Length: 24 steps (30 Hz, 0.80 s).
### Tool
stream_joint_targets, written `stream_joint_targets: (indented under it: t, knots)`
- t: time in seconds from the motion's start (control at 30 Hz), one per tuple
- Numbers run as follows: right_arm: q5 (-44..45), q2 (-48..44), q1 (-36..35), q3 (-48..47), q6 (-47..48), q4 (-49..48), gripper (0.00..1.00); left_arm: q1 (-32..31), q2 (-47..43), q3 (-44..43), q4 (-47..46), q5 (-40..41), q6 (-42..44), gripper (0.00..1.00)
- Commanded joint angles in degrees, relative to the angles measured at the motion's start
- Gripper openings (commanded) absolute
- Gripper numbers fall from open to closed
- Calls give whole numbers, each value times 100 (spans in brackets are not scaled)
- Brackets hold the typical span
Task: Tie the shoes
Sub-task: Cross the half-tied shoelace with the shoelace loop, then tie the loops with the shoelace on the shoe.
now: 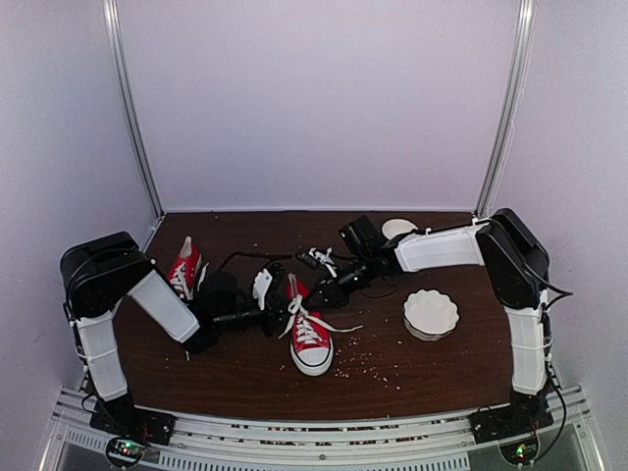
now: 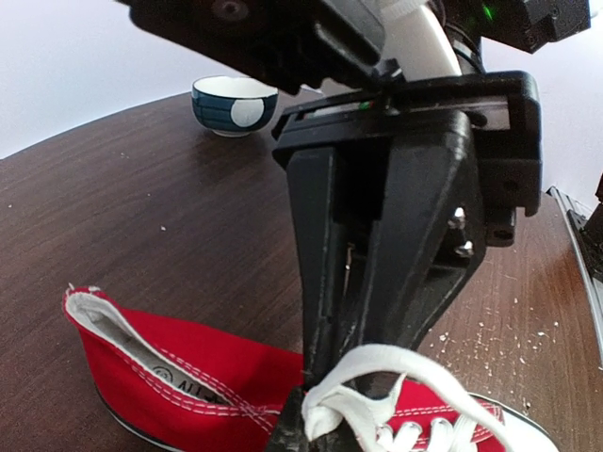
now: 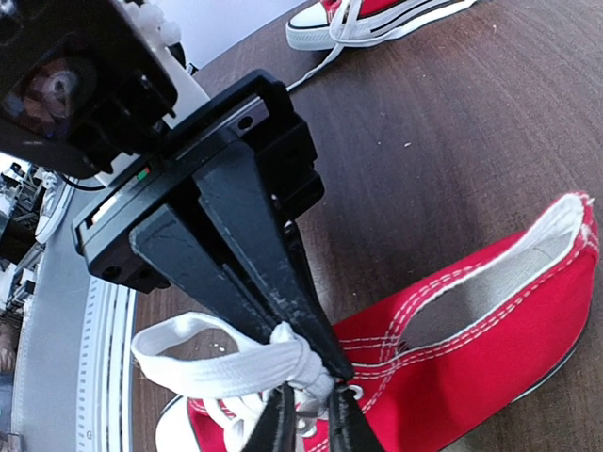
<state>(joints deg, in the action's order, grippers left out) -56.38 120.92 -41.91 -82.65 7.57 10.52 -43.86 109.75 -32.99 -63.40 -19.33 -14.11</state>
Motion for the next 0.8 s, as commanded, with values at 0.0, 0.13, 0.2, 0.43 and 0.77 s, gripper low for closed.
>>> stream_joint_targets:
  t: [0.0,0.13,0.2,0.43,0.77]
  knots:
    - [-44,62,-89,-198,38,14,8,44,55,-22,-442,33,-4,0]
    - [62,-41,-80,-137,7,-48,0,44,50,11,-484,2,-4,0]
    - [123,-103,-60,-86,-37,-95,0,42,55,28,-481,-12,-4,0]
    - [243,-256,-30,47,-108,-200,0,43,40,105,-490,48,42,12]
    - [311,-287,-28,21,-123,-177,0,38,-269,401,-483,172,382,42]
